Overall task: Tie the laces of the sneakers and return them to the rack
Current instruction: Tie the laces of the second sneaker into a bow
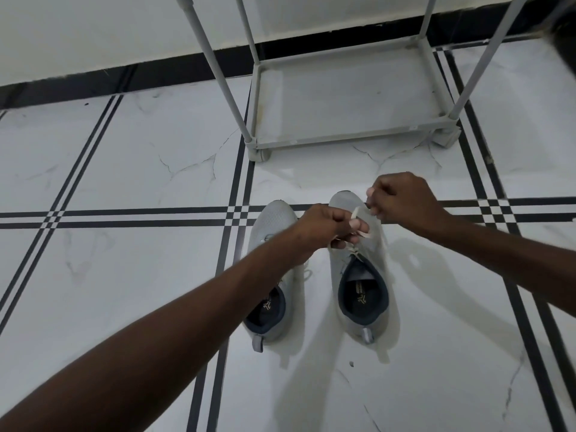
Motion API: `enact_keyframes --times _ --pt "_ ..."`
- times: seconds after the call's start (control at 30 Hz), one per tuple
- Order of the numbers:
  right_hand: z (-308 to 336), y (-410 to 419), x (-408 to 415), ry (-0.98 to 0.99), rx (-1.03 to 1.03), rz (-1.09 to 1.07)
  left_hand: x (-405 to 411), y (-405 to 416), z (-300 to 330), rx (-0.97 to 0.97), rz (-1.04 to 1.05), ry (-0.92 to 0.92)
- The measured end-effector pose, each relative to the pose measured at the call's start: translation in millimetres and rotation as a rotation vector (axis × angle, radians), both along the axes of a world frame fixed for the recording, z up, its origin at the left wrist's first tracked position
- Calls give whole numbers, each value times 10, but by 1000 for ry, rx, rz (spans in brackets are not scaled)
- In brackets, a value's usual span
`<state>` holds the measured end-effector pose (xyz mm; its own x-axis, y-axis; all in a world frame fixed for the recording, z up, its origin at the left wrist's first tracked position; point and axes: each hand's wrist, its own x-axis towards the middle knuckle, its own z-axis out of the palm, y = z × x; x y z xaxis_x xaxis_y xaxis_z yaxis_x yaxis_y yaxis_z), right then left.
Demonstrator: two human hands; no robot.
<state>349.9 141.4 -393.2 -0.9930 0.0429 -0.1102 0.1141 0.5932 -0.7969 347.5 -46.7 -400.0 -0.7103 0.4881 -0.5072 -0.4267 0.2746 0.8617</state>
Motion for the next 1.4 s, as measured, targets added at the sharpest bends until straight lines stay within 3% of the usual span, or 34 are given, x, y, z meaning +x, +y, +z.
enact_keyframes --times 0.1,0.3,0.47,0.53,0.7,0.8,0.87,0.97,1.07,1.27,1.33,1.4 --pt "-40 -18 43 -294 -271 156 -14 -59 -24 37 -38 2" --pt "-55 -91 95 -350 -308 262 -103 -133 44 25 -118 152" --pt "-108 -126 104 -392 -177 263 -66 -146 -37 -415 -225 872" --pt "-134 -152 106 -395 -143 262 -17 -129 -121 -525 -240 1066" --pt "-178 -224 27 -254 -112 130 73 -89 -202 -604 -223 1310" --pt "-189 -243 -16 -408 -425 182 100 -34 -186 -608 -156 1365" --pt "-208 -243 -19 -442 -542 207 97 -16 -182 -599 -123 1338" --pt "-186 -222 -31 -437 -532 132 88 -31 -196 -513 16 1197" --pt "-161 -209 -55 -367 -427 -13 76 -85 -232 -460 199 884" --pt "-65 -22 -135 -258 -342 -95 24 -350 -272 -310 232 307" --pt "-54 126 -160 -222 -124 46 -3 -435 -239 -344 203 175" --pt "-93 262 -166 -185 254 272 -25 -502 -190 -329 215 73"
